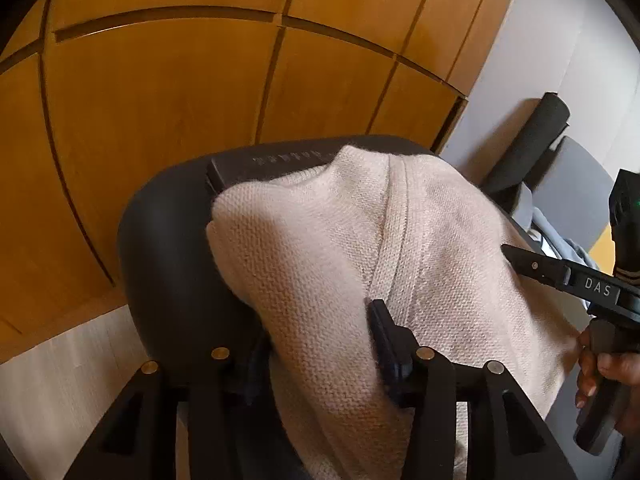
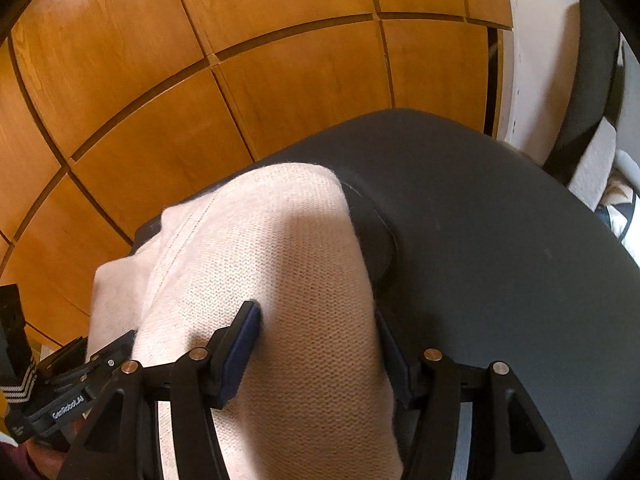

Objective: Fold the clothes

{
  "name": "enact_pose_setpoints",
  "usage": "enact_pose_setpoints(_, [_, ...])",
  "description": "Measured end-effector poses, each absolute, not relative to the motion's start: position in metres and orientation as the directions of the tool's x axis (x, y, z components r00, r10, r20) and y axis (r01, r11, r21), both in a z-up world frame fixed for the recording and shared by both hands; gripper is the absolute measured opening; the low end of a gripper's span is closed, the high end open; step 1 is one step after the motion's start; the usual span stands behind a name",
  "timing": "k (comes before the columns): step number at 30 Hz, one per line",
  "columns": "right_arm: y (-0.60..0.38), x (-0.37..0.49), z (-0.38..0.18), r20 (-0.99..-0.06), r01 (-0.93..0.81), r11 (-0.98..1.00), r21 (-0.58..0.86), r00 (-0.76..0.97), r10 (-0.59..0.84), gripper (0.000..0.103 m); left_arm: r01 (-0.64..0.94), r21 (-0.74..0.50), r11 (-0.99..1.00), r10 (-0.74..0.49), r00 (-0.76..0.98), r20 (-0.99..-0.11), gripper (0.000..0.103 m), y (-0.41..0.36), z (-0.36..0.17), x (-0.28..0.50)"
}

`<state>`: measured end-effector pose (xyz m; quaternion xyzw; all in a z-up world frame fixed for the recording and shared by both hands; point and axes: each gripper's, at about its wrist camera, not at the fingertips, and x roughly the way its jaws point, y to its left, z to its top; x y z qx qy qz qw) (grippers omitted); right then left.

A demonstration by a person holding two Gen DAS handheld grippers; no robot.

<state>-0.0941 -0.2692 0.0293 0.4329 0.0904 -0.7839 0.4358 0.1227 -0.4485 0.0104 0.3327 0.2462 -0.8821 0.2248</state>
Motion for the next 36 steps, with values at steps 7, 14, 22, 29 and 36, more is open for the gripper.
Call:
enact_pose_setpoints(7, [-0.299,-0.116,0.03,-0.765,0.754,-0.612,0.237,-0.243,-0.596,0.06,0.59,-0.249,-0.768,-0.27,-0.652,-0.709,0.056,-0.464,0.008,0.101])
enact_pose_setpoints(14, [-0.237,-0.111,0.043,-0.729,0.684,-0.679,0.268,-0.317,-0.607,0.061,0.591,-0.348,-0.727,-0.205,-0.671,-0.712,0.06,-0.473,0.005,0.102])
enact_pose_setpoints(22, [-0.159,-0.095,0.046,-0.693,0.579,-0.722,0.378,-0.34,-0.636,0.062,0.598,-0.472,-0.648,-0.211,-0.737,-0.643,0.057,-0.451,0.015,0.164])
enact_pose_setpoints(29, [-0.136,-0.073,-0.002,-0.604,0.309,-0.602,0.737,-0.099,-0.791,0.063,0.462,-0.35,-0.815,-0.196,-0.788,-0.584,0.063,-0.385,0.038,0.158])
enact_pose_setpoints(36, [-0.159,-0.079,-0.012,-0.621,0.194,-0.623,0.758,-0.075,-0.78,0.063,0.444,-0.292,-0.847,-0.132,-0.708,-0.694,0.027,-0.388,0.022,0.133])
